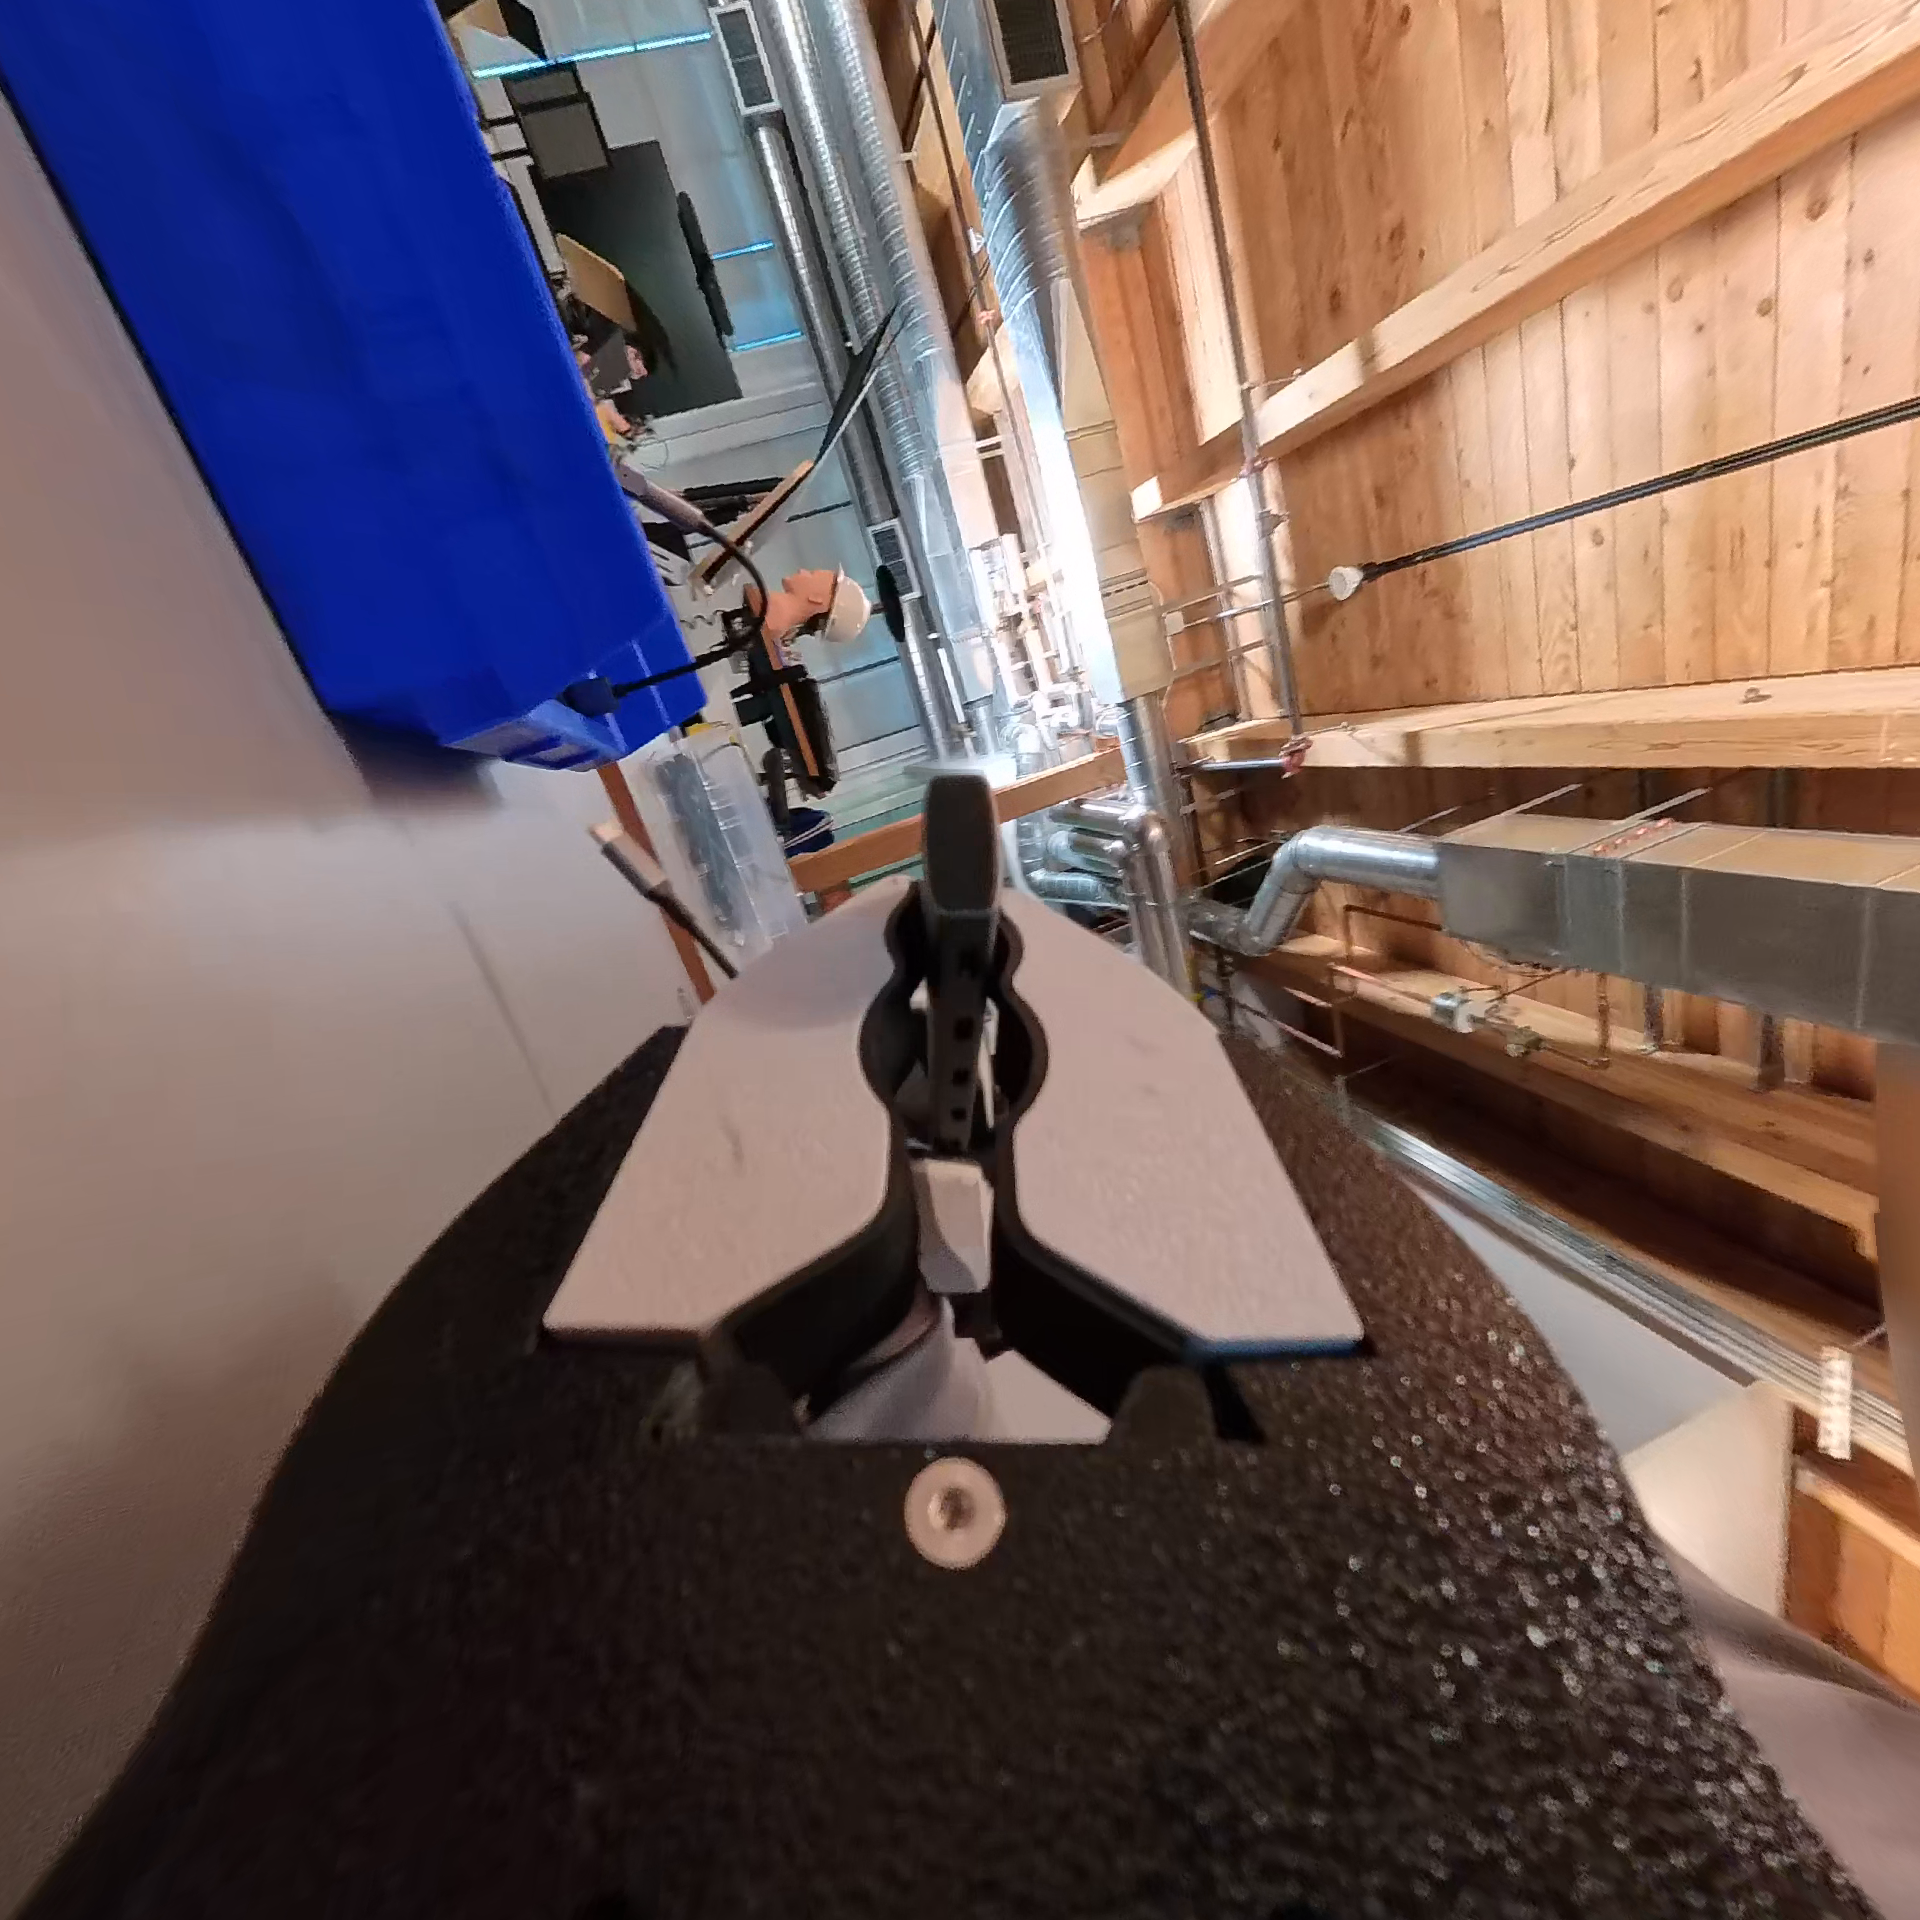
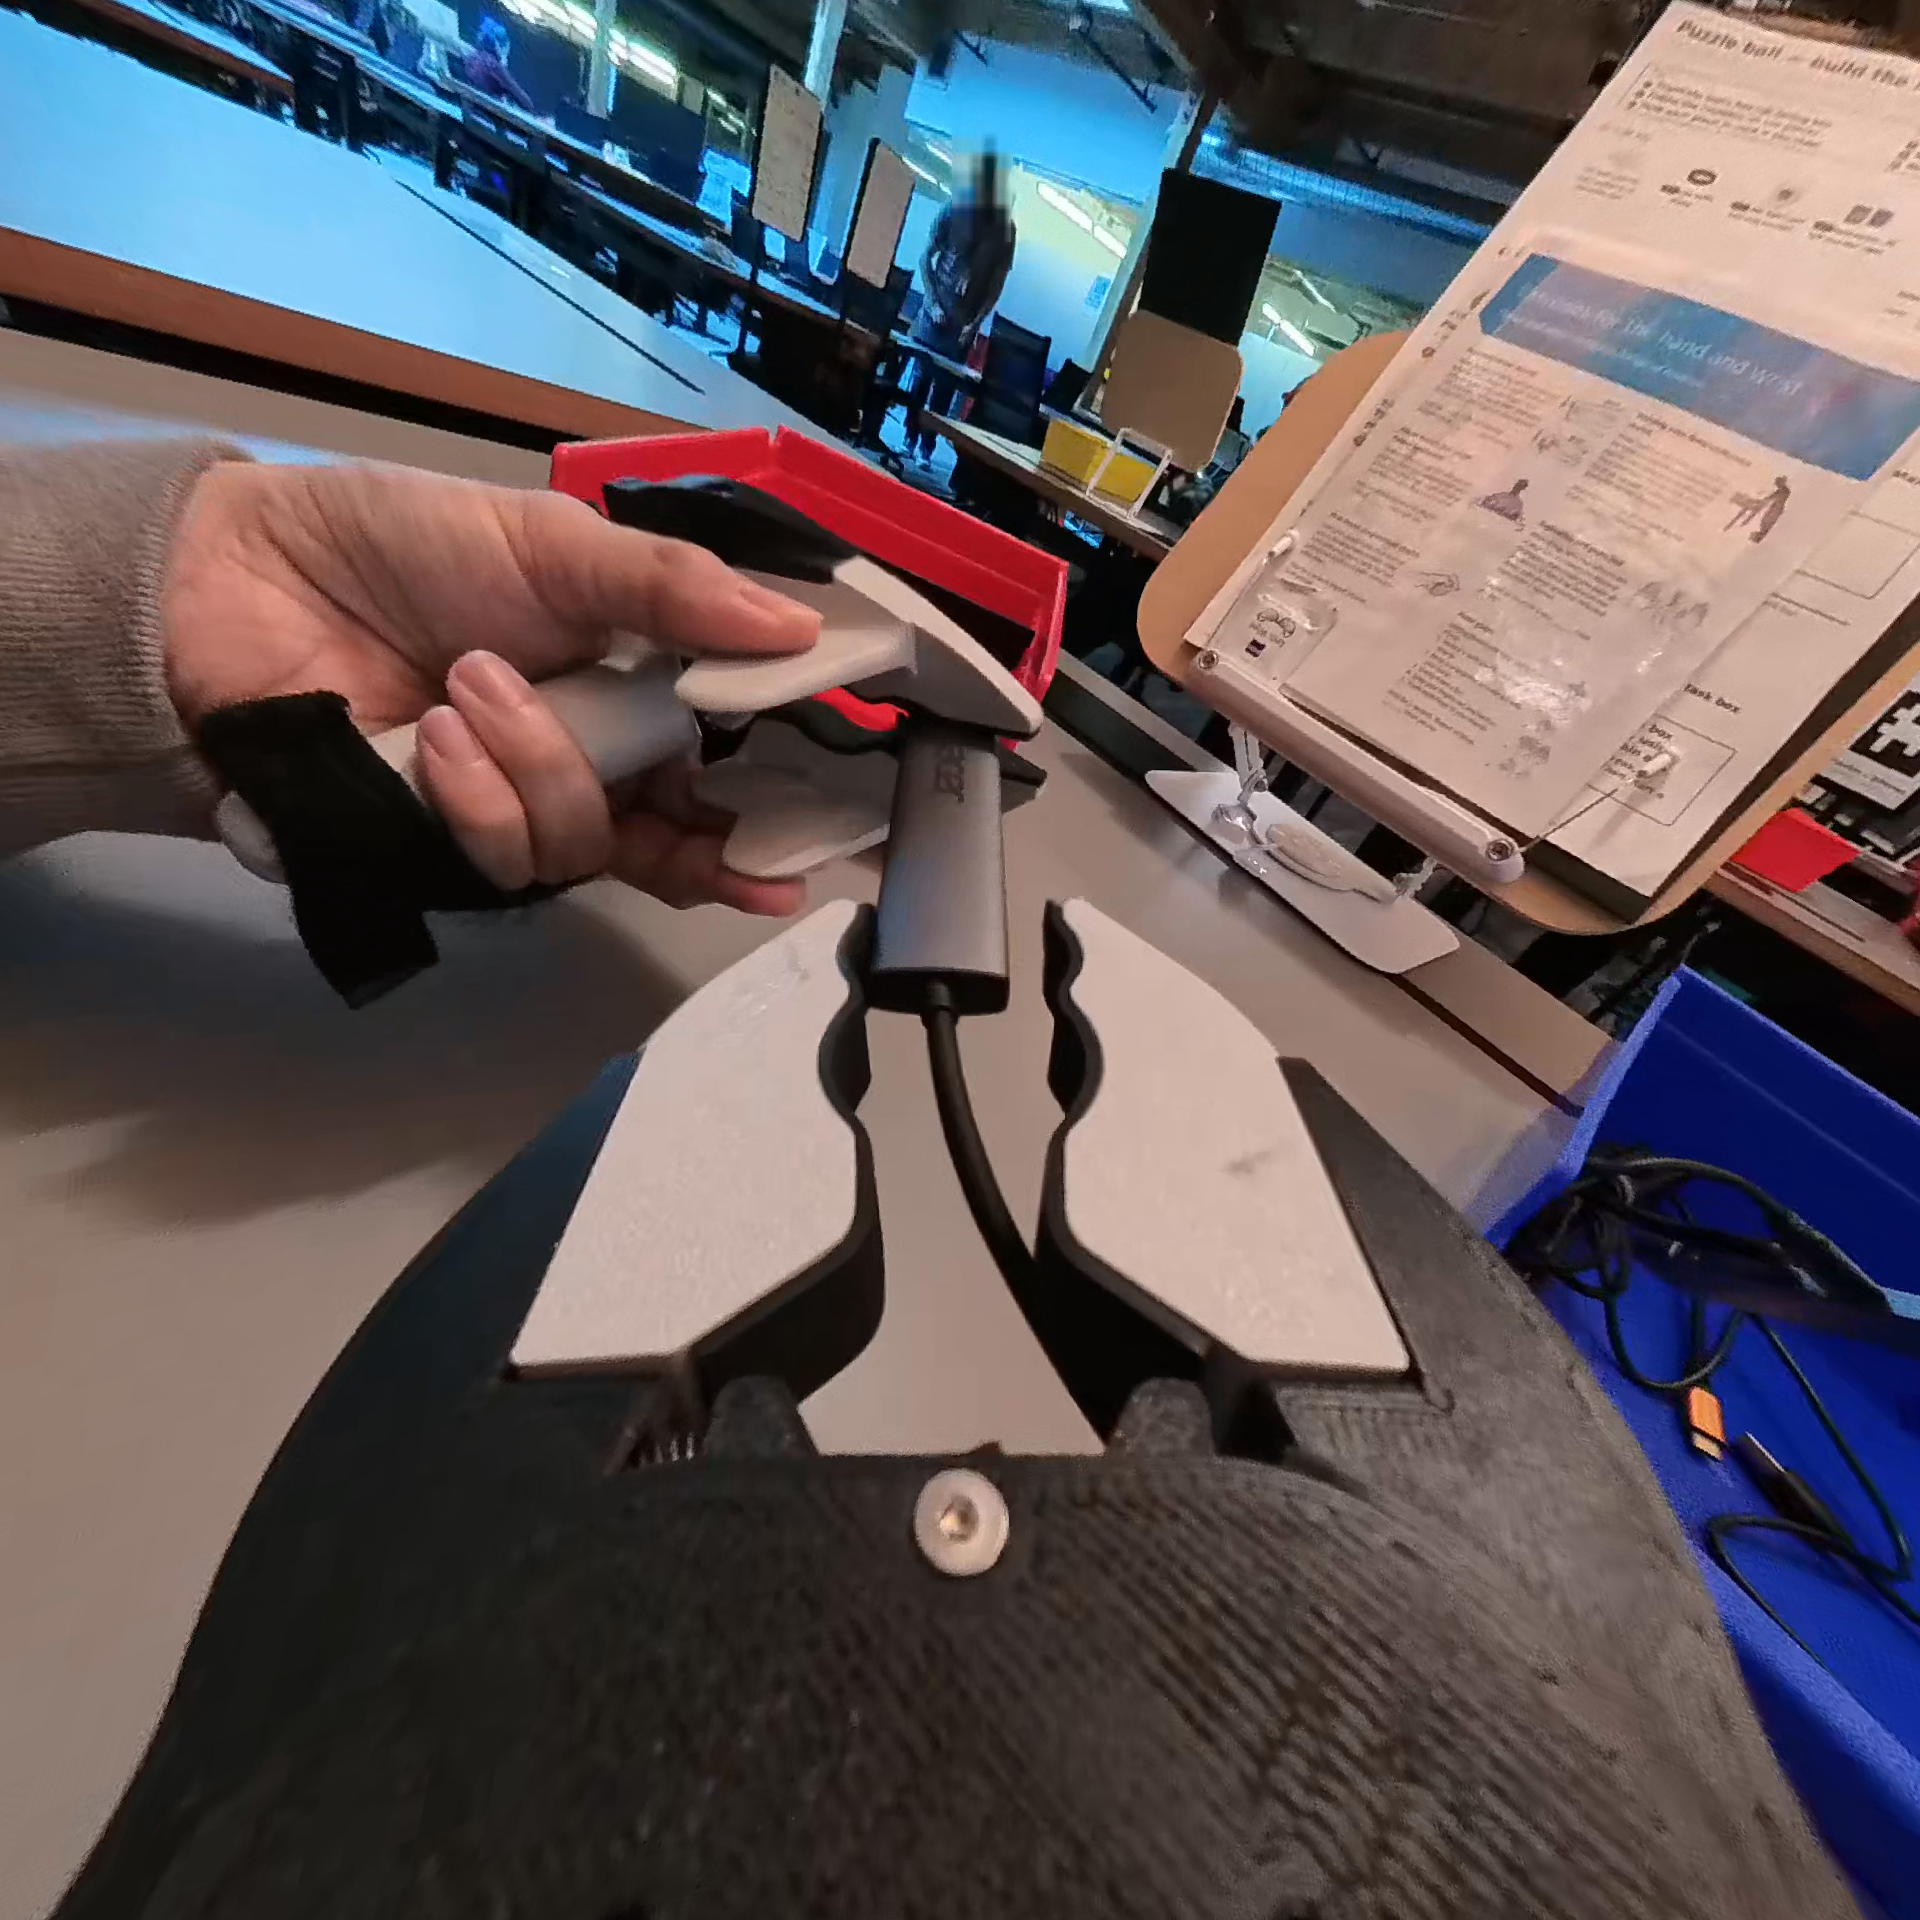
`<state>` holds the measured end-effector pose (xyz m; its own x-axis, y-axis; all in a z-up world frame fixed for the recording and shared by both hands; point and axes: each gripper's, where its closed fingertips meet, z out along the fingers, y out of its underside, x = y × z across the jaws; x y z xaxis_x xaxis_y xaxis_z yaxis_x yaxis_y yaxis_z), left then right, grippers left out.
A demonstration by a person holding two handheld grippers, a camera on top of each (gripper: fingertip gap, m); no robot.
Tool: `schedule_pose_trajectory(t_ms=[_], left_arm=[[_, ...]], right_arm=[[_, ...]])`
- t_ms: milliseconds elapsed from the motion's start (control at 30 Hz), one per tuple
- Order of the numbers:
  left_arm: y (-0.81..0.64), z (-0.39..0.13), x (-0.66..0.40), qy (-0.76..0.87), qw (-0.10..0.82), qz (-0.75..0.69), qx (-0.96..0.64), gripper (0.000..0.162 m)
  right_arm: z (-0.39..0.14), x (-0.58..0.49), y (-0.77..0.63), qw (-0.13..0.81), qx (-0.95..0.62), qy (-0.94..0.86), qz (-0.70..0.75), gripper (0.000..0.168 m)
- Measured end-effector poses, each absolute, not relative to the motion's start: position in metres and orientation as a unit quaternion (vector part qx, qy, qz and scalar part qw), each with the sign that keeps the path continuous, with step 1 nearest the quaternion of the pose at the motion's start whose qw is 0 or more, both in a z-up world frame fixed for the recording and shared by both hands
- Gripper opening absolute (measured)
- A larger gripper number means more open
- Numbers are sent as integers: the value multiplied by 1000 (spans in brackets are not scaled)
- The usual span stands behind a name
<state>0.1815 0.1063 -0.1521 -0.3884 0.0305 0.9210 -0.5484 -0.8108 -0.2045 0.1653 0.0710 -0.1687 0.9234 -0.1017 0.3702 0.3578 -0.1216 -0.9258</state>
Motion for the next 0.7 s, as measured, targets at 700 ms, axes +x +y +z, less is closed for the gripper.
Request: schedule_pose_trajectory(t_ms=[700], left_arm=[[212, -156, 166, -471, -324, 523, 632, 49]], right_arm=[[-154, 220, 45, 761, -630, 137, -79, 24]])
